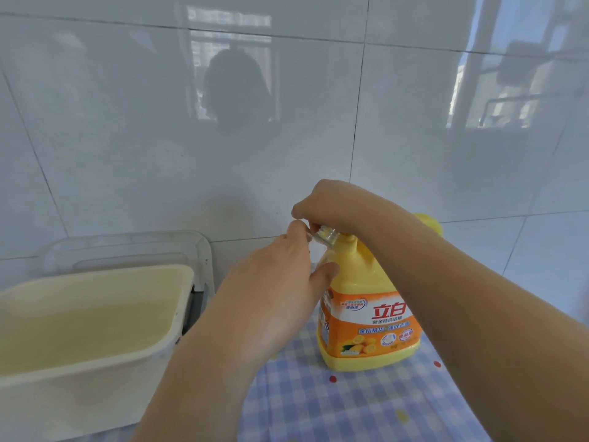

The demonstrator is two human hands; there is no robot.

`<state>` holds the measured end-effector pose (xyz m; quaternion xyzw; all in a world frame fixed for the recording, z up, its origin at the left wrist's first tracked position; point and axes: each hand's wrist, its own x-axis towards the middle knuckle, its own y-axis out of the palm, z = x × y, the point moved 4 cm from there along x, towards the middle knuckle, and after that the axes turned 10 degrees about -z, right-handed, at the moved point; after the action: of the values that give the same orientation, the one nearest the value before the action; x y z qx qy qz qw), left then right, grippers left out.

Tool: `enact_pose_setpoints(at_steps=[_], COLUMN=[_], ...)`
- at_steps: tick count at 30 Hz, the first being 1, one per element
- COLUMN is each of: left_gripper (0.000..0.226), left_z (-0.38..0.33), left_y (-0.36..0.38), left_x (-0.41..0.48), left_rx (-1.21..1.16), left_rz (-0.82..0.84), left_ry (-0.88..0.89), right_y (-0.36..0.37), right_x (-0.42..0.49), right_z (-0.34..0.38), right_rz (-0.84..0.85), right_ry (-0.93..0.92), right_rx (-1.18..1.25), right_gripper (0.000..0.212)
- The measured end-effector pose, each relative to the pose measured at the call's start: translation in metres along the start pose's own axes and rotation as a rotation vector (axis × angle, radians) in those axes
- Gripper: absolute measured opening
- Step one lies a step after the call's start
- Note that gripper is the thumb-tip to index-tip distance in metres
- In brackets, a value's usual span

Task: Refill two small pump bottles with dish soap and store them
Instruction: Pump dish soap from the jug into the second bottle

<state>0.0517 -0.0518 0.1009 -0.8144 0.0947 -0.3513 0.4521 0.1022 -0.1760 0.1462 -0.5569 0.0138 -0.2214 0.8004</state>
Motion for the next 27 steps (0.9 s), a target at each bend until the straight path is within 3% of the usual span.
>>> enact_pose_setpoints(at_steps=[9,14,22,27], left_gripper=[0.036,0.039,0.036,0.038], left_z=[-0.001,-0.007,-0.006,-0.001], left_y=[-0.003,-0.007,-0.007,-0.007], left_x=[0.0,0.001,0.001,0.002], left_rx=[0.025,0.046,-0.031,-0.044], left_rz=[-0.05,-0.13,-0.123,-0.1], left_ry=[0.009,0.024,0.007,0.018], right_y=[-0.003,-0.019,-0.018,-0.018], right_x=[0.002,0.002,0.0,-0.005], right_z=[0.002,0.007,0.01,0.013], right_rz=[-0.05,-0.152,-0.044,-0.091], right_ry=[0.012,-0.071,-0.016,-0.06], right_rx=[0.004,0.043,-0.027,-0.113], right_gripper=[0.027,0.024,0.027,0.027])
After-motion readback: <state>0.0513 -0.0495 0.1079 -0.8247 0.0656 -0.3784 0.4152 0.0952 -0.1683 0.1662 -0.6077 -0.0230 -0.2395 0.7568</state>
